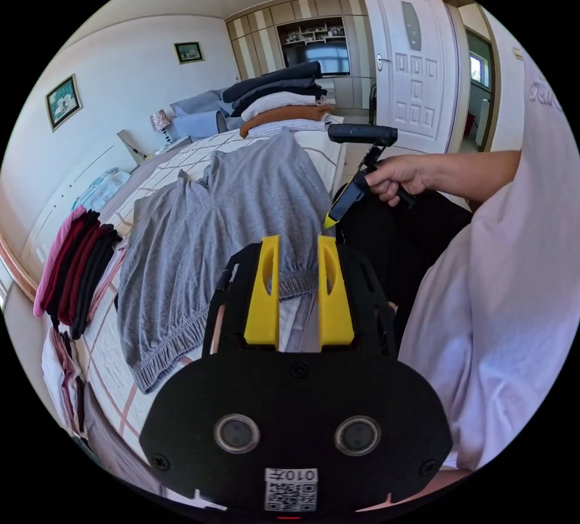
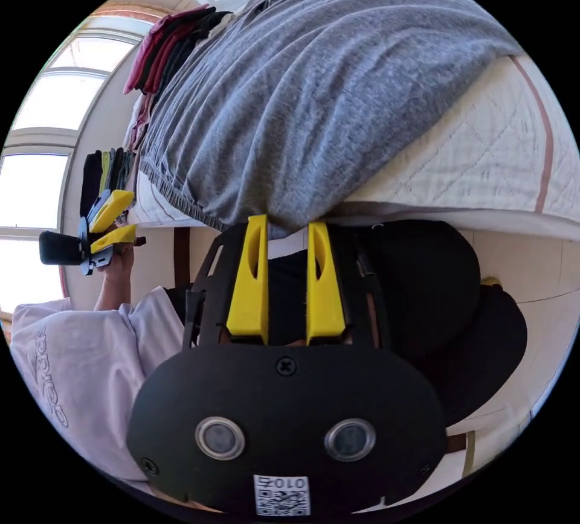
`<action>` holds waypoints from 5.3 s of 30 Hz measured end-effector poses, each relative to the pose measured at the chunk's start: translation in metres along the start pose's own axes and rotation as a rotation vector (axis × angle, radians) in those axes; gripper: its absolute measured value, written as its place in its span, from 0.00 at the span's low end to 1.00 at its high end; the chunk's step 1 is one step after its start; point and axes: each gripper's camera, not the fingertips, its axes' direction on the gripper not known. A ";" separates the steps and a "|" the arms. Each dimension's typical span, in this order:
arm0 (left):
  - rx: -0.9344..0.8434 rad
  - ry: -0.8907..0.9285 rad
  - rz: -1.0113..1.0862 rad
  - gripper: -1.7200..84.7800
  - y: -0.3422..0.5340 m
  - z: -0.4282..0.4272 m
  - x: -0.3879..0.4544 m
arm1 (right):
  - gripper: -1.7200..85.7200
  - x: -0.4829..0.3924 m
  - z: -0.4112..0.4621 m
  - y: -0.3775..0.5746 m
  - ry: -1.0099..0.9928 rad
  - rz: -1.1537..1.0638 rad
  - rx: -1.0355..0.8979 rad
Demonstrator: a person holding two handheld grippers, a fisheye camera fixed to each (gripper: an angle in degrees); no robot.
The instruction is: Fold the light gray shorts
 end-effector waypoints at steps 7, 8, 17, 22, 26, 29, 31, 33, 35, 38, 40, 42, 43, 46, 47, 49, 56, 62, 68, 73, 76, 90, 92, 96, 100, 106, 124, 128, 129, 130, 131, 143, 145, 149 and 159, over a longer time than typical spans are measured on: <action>0.000 -0.024 0.080 0.18 -0.023 0.024 0.056 | 0.05 -0.009 -0.096 0.013 -0.292 -0.086 0.109; -0.011 -0.038 0.025 0.19 -0.032 0.030 0.059 | 0.05 -0.007 -0.108 0.008 -0.312 -0.095 0.125; -0.057 -0.300 -0.059 0.22 -0.046 0.044 0.102 | 0.06 0.000 -0.130 -0.017 -0.403 -0.096 0.210; -0.098 -0.380 -0.086 0.21 -0.057 0.072 0.108 | 0.06 0.008 -0.130 -0.016 -0.435 -0.091 0.210; -0.069 -0.403 -0.101 0.17 -0.067 0.079 0.105 | 0.07 0.019 -0.135 -0.003 -0.443 -0.078 0.227; -0.016 -0.355 -0.112 0.12 -0.074 0.068 0.098 | 0.07 0.029 -0.141 0.008 -0.445 -0.070 0.241; 0.035 -0.323 -0.129 0.09 -0.077 0.055 0.091 | 0.07 0.033 -0.146 0.016 -0.439 -0.086 0.246; 0.097 -0.251 -0.150 0.07 -0.076 0.039 0.079 | 0.07 0.041 -0.154 0.034 -0.396 -0.132 0.254; 0.173 -0.128 -0.162 0.04 -0.072 0.020 0.060 | 0.07 0.055 -0.161 0.050 -0.367 -0.142 0.252; 0.237 0.005 -0.182 0.03 -0.068 0.000 0.038 | 0.09 0.107 -0.183 0.079 -0.379 -0.060 0.325; 0.272 0.044 -0.184 0.02 -0.066 -0.012 0.029 | 0.10 0.145 -0.204 0.097 -0.376 0.026 0.422; 0.265 0.051 -0.165 0.02 -0.068 -0.020 0.023 | 0.12 0.189 -0.233 0.111 -0.361 0.135 0.547; 0.265 0.044 -0.149 0.02 -0.068 -0.025 0.021 | 0.13 0.198 -0.239 0.112 -0.355 0.157 0.576; 0.247 0.036 -0.125 0.02 -0.069 -0.030 0.020 | 0.15 0.234 -0.264 0.103 -0.272 0.257 0.678; 0.239 0.031 -0.123 0.02 -0.069 -0.031 0.020 | 0.15 0.246 -0.268 0.097 -0.240 0.298 0.713; 0.227 0.025 -0.123 0.02 -0.069 -0.030 0.020 | 0.15 0.261 -0.268 0.085 -0.224 0.349 0.758; 0.243 0.042 -0.136 0.02 -0.071 -0.035 0.003 | 0.13 0.297 -0.247 0.056 -0.294 0.456 0.852; 0.292 0.068 -0.185 0.02 -0.062 -0.048 -0.016 | 0.10 0.299 -0.239 0.010 -0.220 0.475 0.806; 0.274 0.052 -0.180 0.02 -0.056 -0.053 -0.016 | 0.06 0.293 -0.230 0.005 -0.098 0.520 0.754; 0.255 0.059 -0.179 0.02 -0.049 -0.056 -0.020 | 0.06 0.274 -0.245 0.026 0.052 0.567 0.810; 0.255 0.071 -0.175 0.02 -0.047 -0.058 -0.023 | 0.11 0.284 -0.230 0.011 -0.063 0.525 0.738; 0.238 0.085 -0.143 0.02 -0.035 -0.077 -0.058 | 0.05 0.225 -0.207 -0.028 0.165 0.504 0.770; 0.254 0.111 -0.133 0.02 -0.030 -0.086 -0.064 | 0.05 0.198 -0.225 -0.015 0.255 0.461 0.820; 0.268 0.204 -0.162 0.02 -0.018 -0.080 -0.075 | 0.05 0.168 -0.245 -0.023 0.428 0.380 0.767; 0.264 0.265 -0.263 0.02 0.007 -0.066 -0.098 | 0.04 0.165 -0.246 -0.038 0.370 0.361 0.747; 0.454 0.300 -0.571 0.02 0.075 -0.103 -0.184 | 0.05 0.084 -0.259 -0.120 0.288 0.184 0.799; 0.613 0.183 -1.394 0.04 0.261 -0.091 -0.296 | 0.05 -0.093 0.009 -0.533 0.221 -0.219 0.275; 0.611 0.142 -1.323 0.05 0.248 -0.098 -0.289 | 0.05 -0.092 0.017 -0.539 0.209 -0.229 0.296; 0.616 0.142 -1.329 0.05 0.249 -0.099 -0.289 | 0.06 -0.093 0.016 -0.541 0.191 -0.227 0.315; 0.627 0.132 -1.341 0.05 0.250 -0.099 -0.287 | 0.06 -0.094 0.017 -0.543 0.183 -0.227 0.320; 0.610 0.104 -1.355 0.05 0.251 -0.098 -0.284 | 0.06 -0.098 0.021 -0.546 0.175 -0.266 0.319; 0.102 -0.146 -0.617 0.09 0.092 -0.111 -0.198 | 0.16 -0.039 -0.051 -0.384 0.257 -0.328 0.358; 0.025 -0.098 -0.536 0.10 0.056 -0.090 -0.183 | 0.15 -0.025 -0.049 -0.349 0.240 -0.271 0.334; 0.014 -0.260 -0.437 0.12 0.015 -0.074 -0.136 | 0.14 -0.004 -0.049 -0.254 0.182 -0.236 0.398; -0.269 -0.423 -0.286 0.14 -0.020 0.031 -0.073 | 0.12 0.043 -0.058 -0.105 -0.053 -0.095 0.445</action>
